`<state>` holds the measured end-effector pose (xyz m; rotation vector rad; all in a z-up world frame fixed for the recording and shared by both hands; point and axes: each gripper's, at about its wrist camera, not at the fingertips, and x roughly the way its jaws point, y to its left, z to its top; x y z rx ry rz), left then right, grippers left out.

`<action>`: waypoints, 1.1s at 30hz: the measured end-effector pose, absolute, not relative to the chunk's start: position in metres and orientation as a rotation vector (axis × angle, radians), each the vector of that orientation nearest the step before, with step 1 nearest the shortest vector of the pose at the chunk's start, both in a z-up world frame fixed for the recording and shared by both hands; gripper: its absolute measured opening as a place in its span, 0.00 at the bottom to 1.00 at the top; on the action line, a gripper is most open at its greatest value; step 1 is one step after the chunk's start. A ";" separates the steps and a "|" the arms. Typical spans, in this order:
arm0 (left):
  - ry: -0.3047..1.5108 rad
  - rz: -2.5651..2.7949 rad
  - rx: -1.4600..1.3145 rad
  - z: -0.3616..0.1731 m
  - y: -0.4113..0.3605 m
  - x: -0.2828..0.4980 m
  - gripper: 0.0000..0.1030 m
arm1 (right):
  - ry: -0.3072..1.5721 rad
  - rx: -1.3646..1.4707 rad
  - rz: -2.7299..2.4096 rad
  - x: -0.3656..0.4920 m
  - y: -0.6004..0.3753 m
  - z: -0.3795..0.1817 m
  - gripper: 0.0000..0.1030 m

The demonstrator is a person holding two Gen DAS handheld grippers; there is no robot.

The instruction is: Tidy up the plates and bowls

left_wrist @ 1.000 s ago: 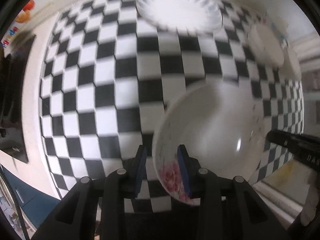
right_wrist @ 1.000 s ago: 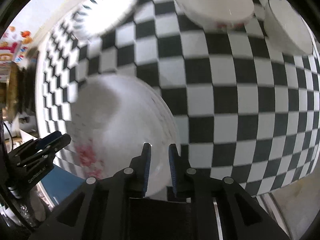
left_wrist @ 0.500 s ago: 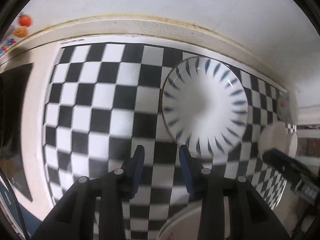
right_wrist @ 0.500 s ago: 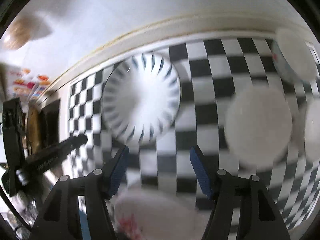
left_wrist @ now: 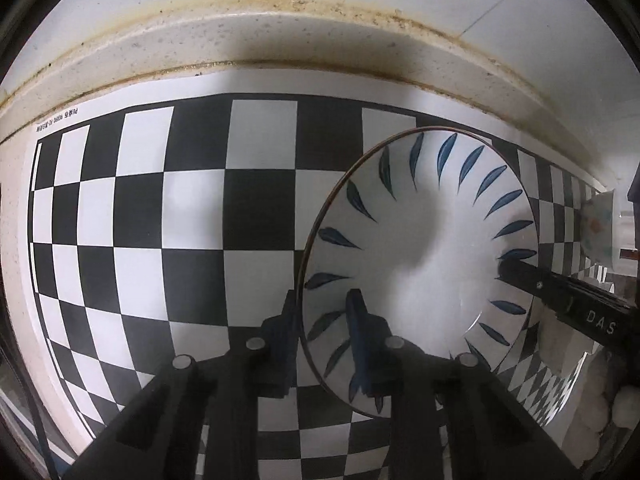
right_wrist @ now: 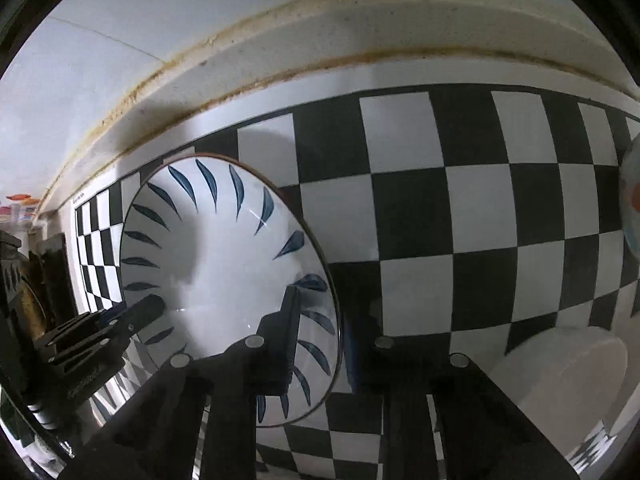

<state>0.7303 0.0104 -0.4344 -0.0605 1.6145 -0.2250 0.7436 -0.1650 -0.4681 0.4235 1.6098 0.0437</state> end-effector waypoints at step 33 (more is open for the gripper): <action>1.371 -0.255 -0.025 -0.288 0.021 0.608 0.20 | 1.388 0.369 0.198 0.609 -0.166 -0.319 0.13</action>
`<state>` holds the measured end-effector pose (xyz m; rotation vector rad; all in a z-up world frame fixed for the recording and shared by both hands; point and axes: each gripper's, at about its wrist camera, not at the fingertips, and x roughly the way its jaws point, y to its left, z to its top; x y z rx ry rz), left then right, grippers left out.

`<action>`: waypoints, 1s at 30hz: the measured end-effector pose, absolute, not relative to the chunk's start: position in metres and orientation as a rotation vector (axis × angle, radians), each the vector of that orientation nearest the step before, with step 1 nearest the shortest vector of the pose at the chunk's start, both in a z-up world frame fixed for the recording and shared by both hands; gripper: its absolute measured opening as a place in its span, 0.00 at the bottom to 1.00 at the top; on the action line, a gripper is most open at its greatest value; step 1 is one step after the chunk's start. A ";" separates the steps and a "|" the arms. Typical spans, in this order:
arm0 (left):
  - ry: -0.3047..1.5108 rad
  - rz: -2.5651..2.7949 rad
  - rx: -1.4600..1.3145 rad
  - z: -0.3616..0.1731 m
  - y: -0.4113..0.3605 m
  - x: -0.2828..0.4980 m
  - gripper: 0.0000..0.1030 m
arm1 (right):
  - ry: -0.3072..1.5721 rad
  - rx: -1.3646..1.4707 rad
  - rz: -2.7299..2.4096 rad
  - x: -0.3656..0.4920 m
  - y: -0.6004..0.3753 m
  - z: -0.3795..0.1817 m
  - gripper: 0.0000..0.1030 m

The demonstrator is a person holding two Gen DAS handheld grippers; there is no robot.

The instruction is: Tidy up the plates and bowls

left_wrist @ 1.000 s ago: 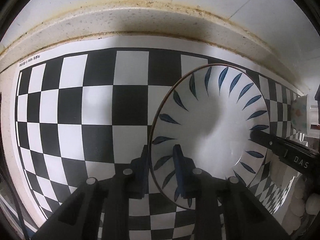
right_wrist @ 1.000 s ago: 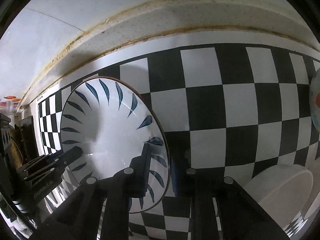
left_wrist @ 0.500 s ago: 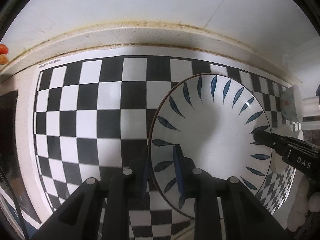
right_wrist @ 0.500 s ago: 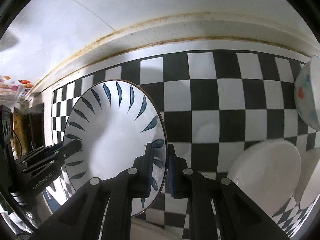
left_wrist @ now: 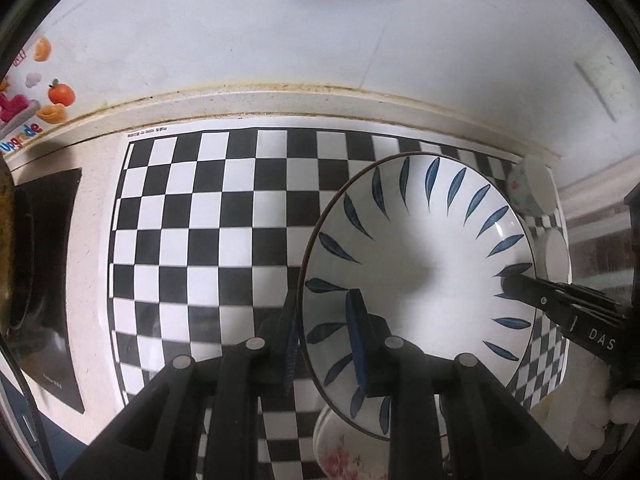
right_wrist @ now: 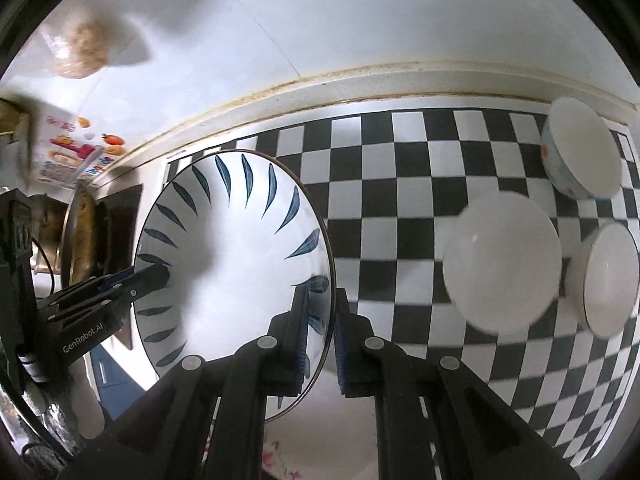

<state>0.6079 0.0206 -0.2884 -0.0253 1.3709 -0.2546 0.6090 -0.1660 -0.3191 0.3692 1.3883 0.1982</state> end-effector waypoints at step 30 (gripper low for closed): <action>1.624 -0.320 0.097 -0.385 -0.010 0.485 0.20 | 1.573 0.396 0.191 0.435 -0.185 -0.414 0.12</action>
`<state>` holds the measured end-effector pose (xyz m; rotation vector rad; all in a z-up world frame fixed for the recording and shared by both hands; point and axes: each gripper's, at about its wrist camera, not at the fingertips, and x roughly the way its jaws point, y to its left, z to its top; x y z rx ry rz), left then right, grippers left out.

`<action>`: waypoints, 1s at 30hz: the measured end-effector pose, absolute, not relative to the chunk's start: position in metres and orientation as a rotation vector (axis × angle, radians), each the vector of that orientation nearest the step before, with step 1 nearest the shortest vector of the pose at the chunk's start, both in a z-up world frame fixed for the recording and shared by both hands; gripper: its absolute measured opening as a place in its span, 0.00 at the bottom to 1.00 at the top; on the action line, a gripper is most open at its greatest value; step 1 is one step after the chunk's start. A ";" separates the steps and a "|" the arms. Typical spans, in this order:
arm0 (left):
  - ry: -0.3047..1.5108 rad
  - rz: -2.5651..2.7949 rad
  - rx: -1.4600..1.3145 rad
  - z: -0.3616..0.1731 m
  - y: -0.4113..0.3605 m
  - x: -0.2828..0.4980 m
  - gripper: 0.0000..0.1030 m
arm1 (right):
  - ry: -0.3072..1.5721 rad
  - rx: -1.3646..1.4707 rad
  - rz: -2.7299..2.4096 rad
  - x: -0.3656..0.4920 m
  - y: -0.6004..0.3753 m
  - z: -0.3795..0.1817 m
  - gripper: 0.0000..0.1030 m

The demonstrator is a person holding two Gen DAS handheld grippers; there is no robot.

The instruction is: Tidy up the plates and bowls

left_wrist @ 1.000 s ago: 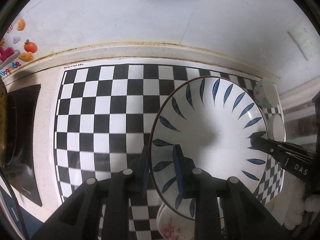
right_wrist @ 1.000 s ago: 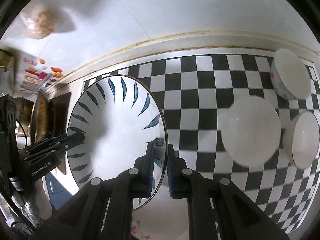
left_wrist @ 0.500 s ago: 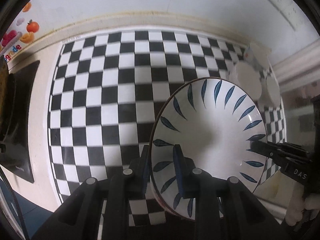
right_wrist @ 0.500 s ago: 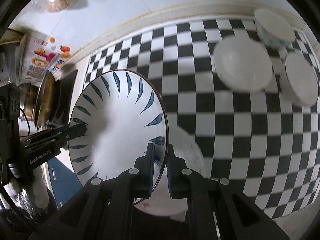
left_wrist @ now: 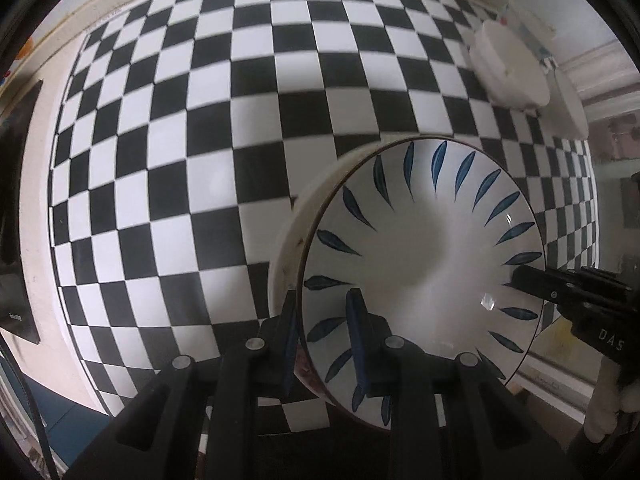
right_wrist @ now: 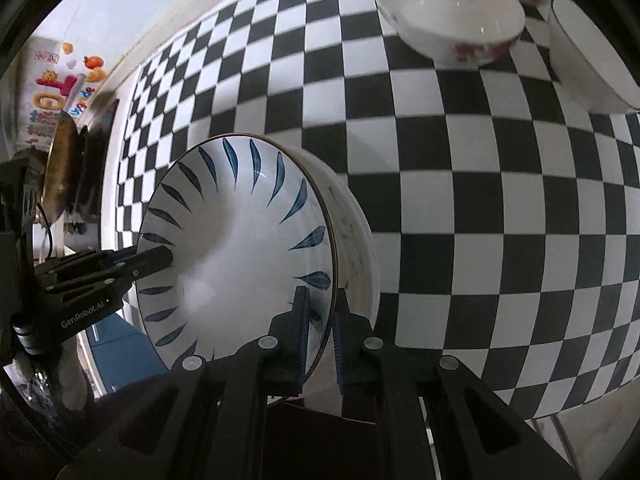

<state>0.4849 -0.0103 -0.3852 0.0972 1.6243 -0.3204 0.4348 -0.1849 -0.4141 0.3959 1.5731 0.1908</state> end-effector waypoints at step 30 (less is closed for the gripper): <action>1.662 -0.268 0.059 -0.404 -0.002 0.474 0.20 | 1.656 0.454 0.105 0.437 -0.184 -0.438 0.15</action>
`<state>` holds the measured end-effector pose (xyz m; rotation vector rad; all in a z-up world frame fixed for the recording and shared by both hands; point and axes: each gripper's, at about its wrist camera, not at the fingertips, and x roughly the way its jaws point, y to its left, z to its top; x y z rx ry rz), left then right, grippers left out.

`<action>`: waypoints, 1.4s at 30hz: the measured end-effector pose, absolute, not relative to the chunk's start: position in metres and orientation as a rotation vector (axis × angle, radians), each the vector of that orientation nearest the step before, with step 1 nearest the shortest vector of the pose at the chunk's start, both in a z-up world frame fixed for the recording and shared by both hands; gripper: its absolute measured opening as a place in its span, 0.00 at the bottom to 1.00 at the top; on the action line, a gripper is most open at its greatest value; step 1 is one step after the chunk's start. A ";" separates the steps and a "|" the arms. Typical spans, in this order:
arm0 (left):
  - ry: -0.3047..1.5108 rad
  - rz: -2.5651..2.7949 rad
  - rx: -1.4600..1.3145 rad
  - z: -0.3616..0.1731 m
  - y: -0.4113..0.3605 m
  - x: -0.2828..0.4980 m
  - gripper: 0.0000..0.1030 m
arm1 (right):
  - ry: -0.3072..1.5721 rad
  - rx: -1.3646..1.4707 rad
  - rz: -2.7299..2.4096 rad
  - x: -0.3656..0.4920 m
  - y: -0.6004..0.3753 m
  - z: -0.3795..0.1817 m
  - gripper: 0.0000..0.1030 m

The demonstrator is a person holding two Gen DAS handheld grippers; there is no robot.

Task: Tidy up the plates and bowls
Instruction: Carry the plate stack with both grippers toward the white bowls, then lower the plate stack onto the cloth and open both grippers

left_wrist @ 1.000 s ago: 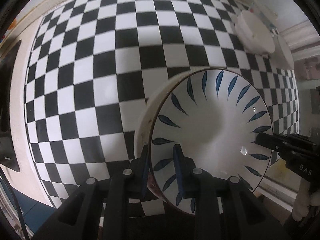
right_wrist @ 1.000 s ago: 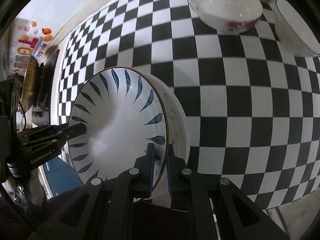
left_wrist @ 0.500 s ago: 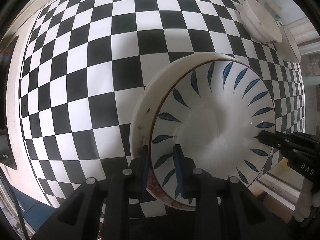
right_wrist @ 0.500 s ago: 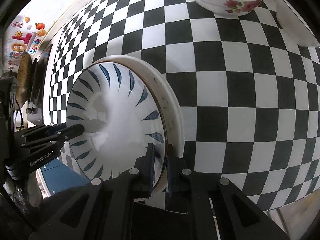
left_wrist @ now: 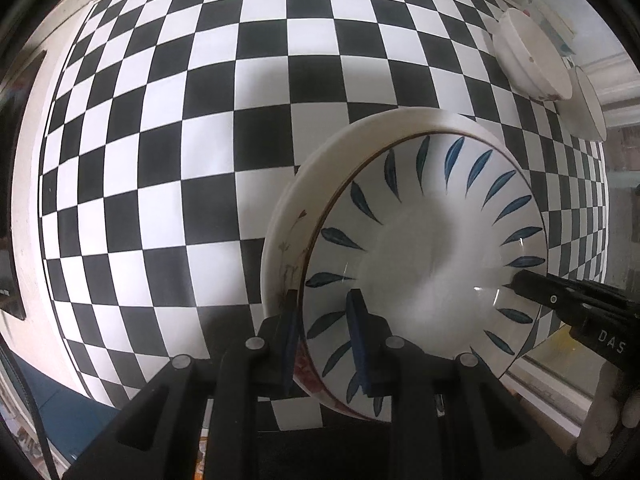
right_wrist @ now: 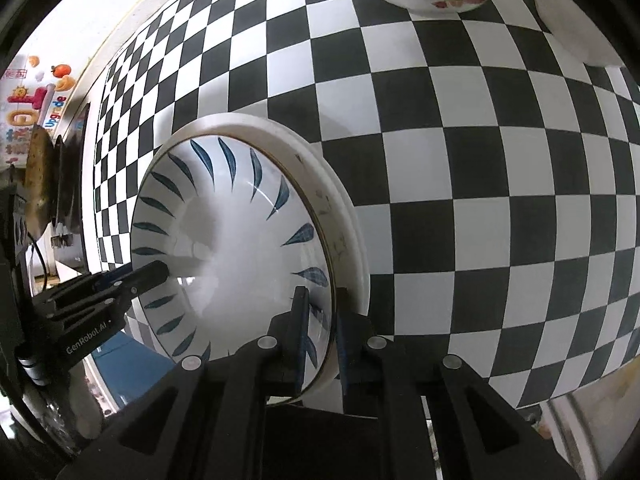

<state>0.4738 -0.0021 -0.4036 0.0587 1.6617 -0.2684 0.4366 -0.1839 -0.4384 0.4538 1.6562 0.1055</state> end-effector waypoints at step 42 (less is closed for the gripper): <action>1.482 -0.167 0.097 -0.303 -0.006 0.445 0.21 | 1.574 0.278 0.069 0.424 -0.165 -0.333 0.44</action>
